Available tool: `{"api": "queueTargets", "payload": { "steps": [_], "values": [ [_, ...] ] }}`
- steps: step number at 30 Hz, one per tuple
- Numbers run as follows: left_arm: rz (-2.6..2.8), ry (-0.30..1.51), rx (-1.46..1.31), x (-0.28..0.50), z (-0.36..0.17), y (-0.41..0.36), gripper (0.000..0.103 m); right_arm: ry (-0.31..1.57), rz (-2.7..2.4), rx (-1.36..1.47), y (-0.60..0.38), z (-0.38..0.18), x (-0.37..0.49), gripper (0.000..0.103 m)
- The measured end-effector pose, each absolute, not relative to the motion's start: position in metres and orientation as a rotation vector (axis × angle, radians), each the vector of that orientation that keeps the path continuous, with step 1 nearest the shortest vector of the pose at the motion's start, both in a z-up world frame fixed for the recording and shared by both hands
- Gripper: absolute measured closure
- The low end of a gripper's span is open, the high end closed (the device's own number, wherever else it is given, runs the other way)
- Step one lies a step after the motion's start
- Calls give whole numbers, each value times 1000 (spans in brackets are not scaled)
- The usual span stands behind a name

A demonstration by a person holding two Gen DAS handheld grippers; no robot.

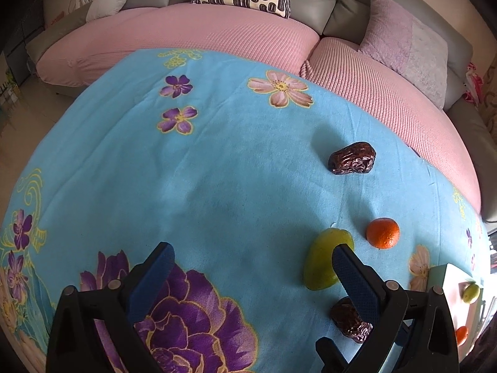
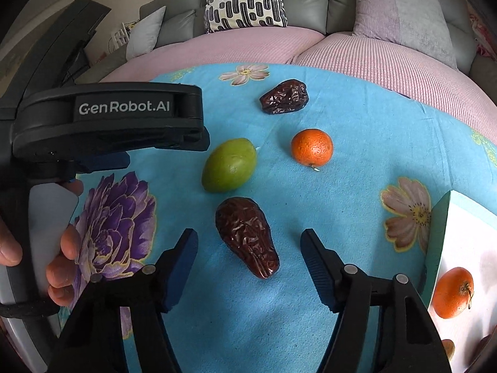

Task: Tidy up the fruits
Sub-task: 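Grasp a large dried date with the right tool while the left tool grasps a green mango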

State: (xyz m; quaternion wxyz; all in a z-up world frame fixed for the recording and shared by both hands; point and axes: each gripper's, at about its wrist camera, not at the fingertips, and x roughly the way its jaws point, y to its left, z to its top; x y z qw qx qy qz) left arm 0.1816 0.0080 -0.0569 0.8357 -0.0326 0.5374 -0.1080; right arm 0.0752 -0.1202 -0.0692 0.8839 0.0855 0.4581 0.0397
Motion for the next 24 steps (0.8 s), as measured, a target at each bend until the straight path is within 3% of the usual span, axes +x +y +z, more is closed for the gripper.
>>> {"api": "queueTargets", "payload": {
  "steps": [4,9,13,17,19,24],
  "values": [
    [-254,1147,-72,179,-58,2,0,956,84,176,-119,-69,74,47],
    [-279,1137,-82,177,-55,-2,0,954,86,215,-126,-68,73,66],
    [-287,1131,-101,177,-55,-1,1,964,84,254,-133,-67,70,67],
    [-301,1128,-104,176,-56,-4,2,958,71,280,-144,-60,63,74],
    [-316,1133,-99,175,-57,-10,5,949,56,292,-153,-53,58,74],
    [-356,1150,-81,172,-62,-24,24,943,43,296,-163,-49,50,74]
  ]
}}
